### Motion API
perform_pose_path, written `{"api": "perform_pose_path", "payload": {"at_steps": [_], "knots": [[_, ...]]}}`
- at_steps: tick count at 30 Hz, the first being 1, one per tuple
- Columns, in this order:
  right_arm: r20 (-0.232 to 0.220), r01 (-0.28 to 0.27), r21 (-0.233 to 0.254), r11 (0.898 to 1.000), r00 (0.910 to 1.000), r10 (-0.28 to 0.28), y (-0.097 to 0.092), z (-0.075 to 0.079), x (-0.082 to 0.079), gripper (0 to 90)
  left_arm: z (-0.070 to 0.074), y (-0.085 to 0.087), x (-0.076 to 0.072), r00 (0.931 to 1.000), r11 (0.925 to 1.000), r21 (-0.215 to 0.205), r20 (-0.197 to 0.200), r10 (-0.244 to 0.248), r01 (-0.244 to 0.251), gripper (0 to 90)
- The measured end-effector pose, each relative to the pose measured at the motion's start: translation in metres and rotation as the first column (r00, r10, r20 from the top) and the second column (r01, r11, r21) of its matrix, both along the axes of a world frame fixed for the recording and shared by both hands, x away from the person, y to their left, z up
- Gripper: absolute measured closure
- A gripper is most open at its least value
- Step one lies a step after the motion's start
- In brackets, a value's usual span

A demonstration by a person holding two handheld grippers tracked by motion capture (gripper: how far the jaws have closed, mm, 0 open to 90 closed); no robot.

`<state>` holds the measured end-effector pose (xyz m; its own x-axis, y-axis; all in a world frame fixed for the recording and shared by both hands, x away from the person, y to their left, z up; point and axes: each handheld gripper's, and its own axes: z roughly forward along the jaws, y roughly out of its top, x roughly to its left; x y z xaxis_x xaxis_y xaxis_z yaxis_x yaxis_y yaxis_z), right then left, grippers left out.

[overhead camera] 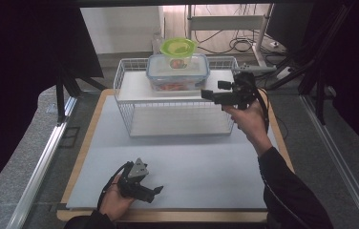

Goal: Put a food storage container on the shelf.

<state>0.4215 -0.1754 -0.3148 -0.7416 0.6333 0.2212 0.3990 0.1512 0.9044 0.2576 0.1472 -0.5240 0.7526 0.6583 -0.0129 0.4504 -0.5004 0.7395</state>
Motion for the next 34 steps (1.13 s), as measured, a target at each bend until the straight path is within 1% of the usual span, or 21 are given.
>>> {"api": "perform_pose_path", "payload": {"at_steps": [4,5,6,8,11,12,15,17,19,20,21,22,24,27,28,29,30,31,32,33,34], "knots": [[0.020,-0.015,-0.038,0.999,0.9997,0.016,-0.005,-0.017,-0.020,8.3,0.000,0.000,0.000,1.0000,1.0000,0.007,0.004,-0.002,0.002,2.9],[0.017,-0.020,-0.052,0.998,0.9997,0.020,-0.005,-0.021,-0.025,7.3,0.000,0.000,0.000,1.0000,0.9999,0.013,0.005,-0.004,0.004,2.9],[0.015,-0.027,-0.068,0.997,0.9995,0.028,-0.006,-0.026,-0.030,6.7,0.000,0.000,0.000,1.0000,0.9999,0.011,0.005,-0.002,0.002,2.9],[0.026,-0.031,-0.089,0.996,0.9991,0.033,-0.008,-0.036,-0.039,5.9,0.000,0.000,0.000,1.0000,0.9999,0.010,0.006,-0.001,0.001,2.9],[0.035,-0.037,-0.139,0.990,0.9985,0.042,-0.011,-0.052,-0.050,4.2,0.000,-0.001,-0.001,1.0000,1.0000,0.007,0.007,0.000,0.000,2.9],[0.045,-0.033,-0.152,0.988,0.9982,0.040,-0.013,-0.057,-0.053,3.8,0.000,-0.001,-0.001,1.0000,1.0000,0.008,0.008,0.000,0.000,2.9],[0.045,-0.044,-0.159,0.986,0.9977,0.052,-0.018,-0.073,-0.063,2.1,0.000,-0.001,-0.001,1.0000,0.9999,0.015,0.008,-0.003,0.003,3.1],[0.054,-0.052,-0.170,0.984,0.9966,0.063,-0.021,-0.085,-0.069,1.5,0.000,-0.001,-0.001,0.9999,0.9998,0.021,0.012,-0.004,0.004,3.2],[0.052,-0.048,-0.184,0.982,0.9969,0.058,-0.024,-0.098,-0.076,1.6,0.000,-0.002,-0.001,0.9999,0.9997,0.024,0.013,-0.005,0.005,3.3],[0.045,-0.052,-0.198,0.979,0.9970,0.062,-0.025,-0.105,-0.079,1.6,-0.001,-0.002,-0.001,0.9999,0.9996,0.027,0.016,-0.006,0.006,3.3],[0.038,-0.050,-0.218,0.975,0.9975,0.060,-0.027,-0.115,-0.083,1.8,-0.001,-0.002,-0.001,0.9998,0.9996,0.028,0.017,-0.006,0.006,3.3],[0.036,-0.048,-0.230,0.972,0.9977,0.057,-0.027,-0.120,-0.086,1.8,-0.001,-0.002,-0.001,0.9999,0.9996,0.028,0.016,-0.006,0.006,3.3],[0.045,-0.040,-0.250,0.967,0.9975,0.053,-0.029,-0.132,-0.092,1.8,-0.001,-0.001,-0.001,0.9998,0.9995,0.030,0.021,-0.005,0.005,3.2],[0.047,-0.032,-0.288,0.957,0.9978,0.047,-0.032,-0.154,-0.101,1.8,-0.001,-0.001,-0.001,0.9995,0.9994,0.035,0.033,0.001,-0.002,2.7],[0.042,-0.034,-0.312,0.949,0.9979,0.050,-0.032,-0.162,-0.103,1.8,-0.001,-0.001,-0.002,0.9993,0.9993,0.036,0.038,0.005,-0.006,2.4],[0.033,-0.036,-0.340,0.940,0.9982,0.051,-0.032,-0.168,-0.105,1.8,0.000,0.000,-0.002,0.9991,0.9994,0.034,0.041,0.008,-0.009,2.3],[0.021,-0.040,-0.363,0.931,0.9985,0.051,-0.032,-0.174,-0.106,1.8,0.000,0.000,-0.002,0.9990,0.9994,0.032,0.044,0.009,-0.011,2.3],[0.003,-0.047,-0.372,0.927,0.9986,0.052,-0.031,-0.178,-0.106,1.8,0.000,0.000,-0.002,0.9988,0.9995,0.030,0.047,0.011,-0.013,2.2],[-0.011,-0.057,-0.375,0.925,0.9983,0.057,-0.031,-0.180,-0.106,1.7,0.001,0.001,-0.002,0.9987,0.9995,0.028,0.049,0.013,-0.015,2.2],[-0.014,-0.059,-0.379,0.924,0.9982,0.059,-0.030,-0.180,-0.106,1.7,0.001,0.001,-0.001,0.9985,0.9995,0.029,0.053,0.014,-0.015,2.1],[-0.004,-0.053,-0.383,0.922,0.9985,0.055,-0.030,-0.180,-0.105,1.7,0.002,0.001,-0.001,0.9984,0.9995,0.028,0.055,0.015,-0.016,2.1]]}}
